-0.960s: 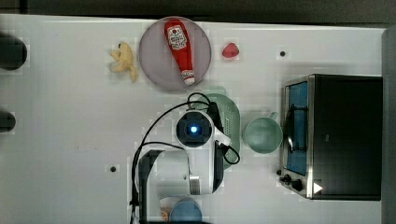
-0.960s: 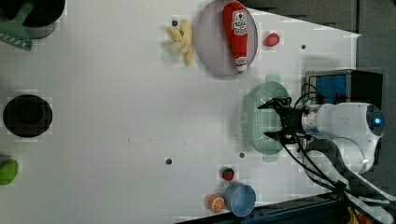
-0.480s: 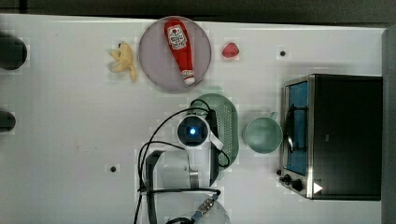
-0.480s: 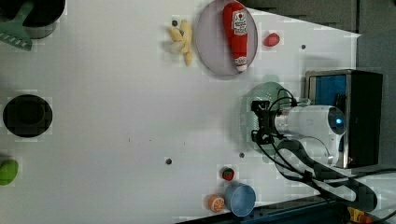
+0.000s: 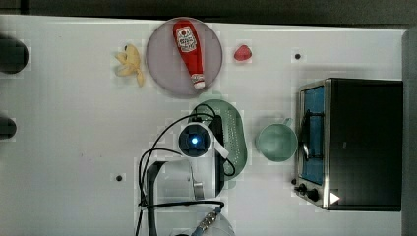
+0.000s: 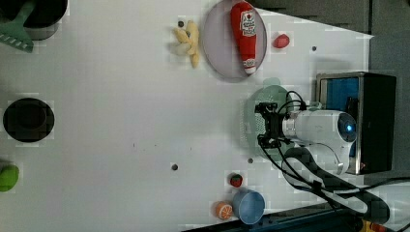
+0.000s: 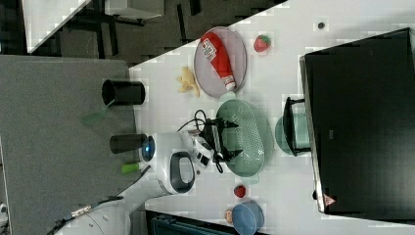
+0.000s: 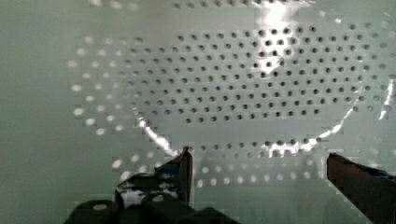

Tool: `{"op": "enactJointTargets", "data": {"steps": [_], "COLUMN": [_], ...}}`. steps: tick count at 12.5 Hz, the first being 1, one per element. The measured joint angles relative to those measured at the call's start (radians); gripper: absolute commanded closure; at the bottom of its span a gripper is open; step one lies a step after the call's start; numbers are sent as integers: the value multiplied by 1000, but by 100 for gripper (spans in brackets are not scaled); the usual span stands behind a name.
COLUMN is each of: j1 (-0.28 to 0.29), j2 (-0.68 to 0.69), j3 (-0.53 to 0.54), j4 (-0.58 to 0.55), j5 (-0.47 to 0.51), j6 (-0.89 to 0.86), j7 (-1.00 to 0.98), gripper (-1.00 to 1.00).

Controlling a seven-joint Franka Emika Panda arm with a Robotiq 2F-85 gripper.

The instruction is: Drag strainer right to left.

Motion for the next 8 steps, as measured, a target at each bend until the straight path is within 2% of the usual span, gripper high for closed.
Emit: {"op": "enactJointTargets", "data": {"steps": [2, 8], "j1": [15, 127], "j2": [6, 21], "j3": [12, 20], "j4": [12, 51], "j5": [1, 23], "j6": [0, 4], "j7": [16, 171], "gripper": [-100, -100]}}
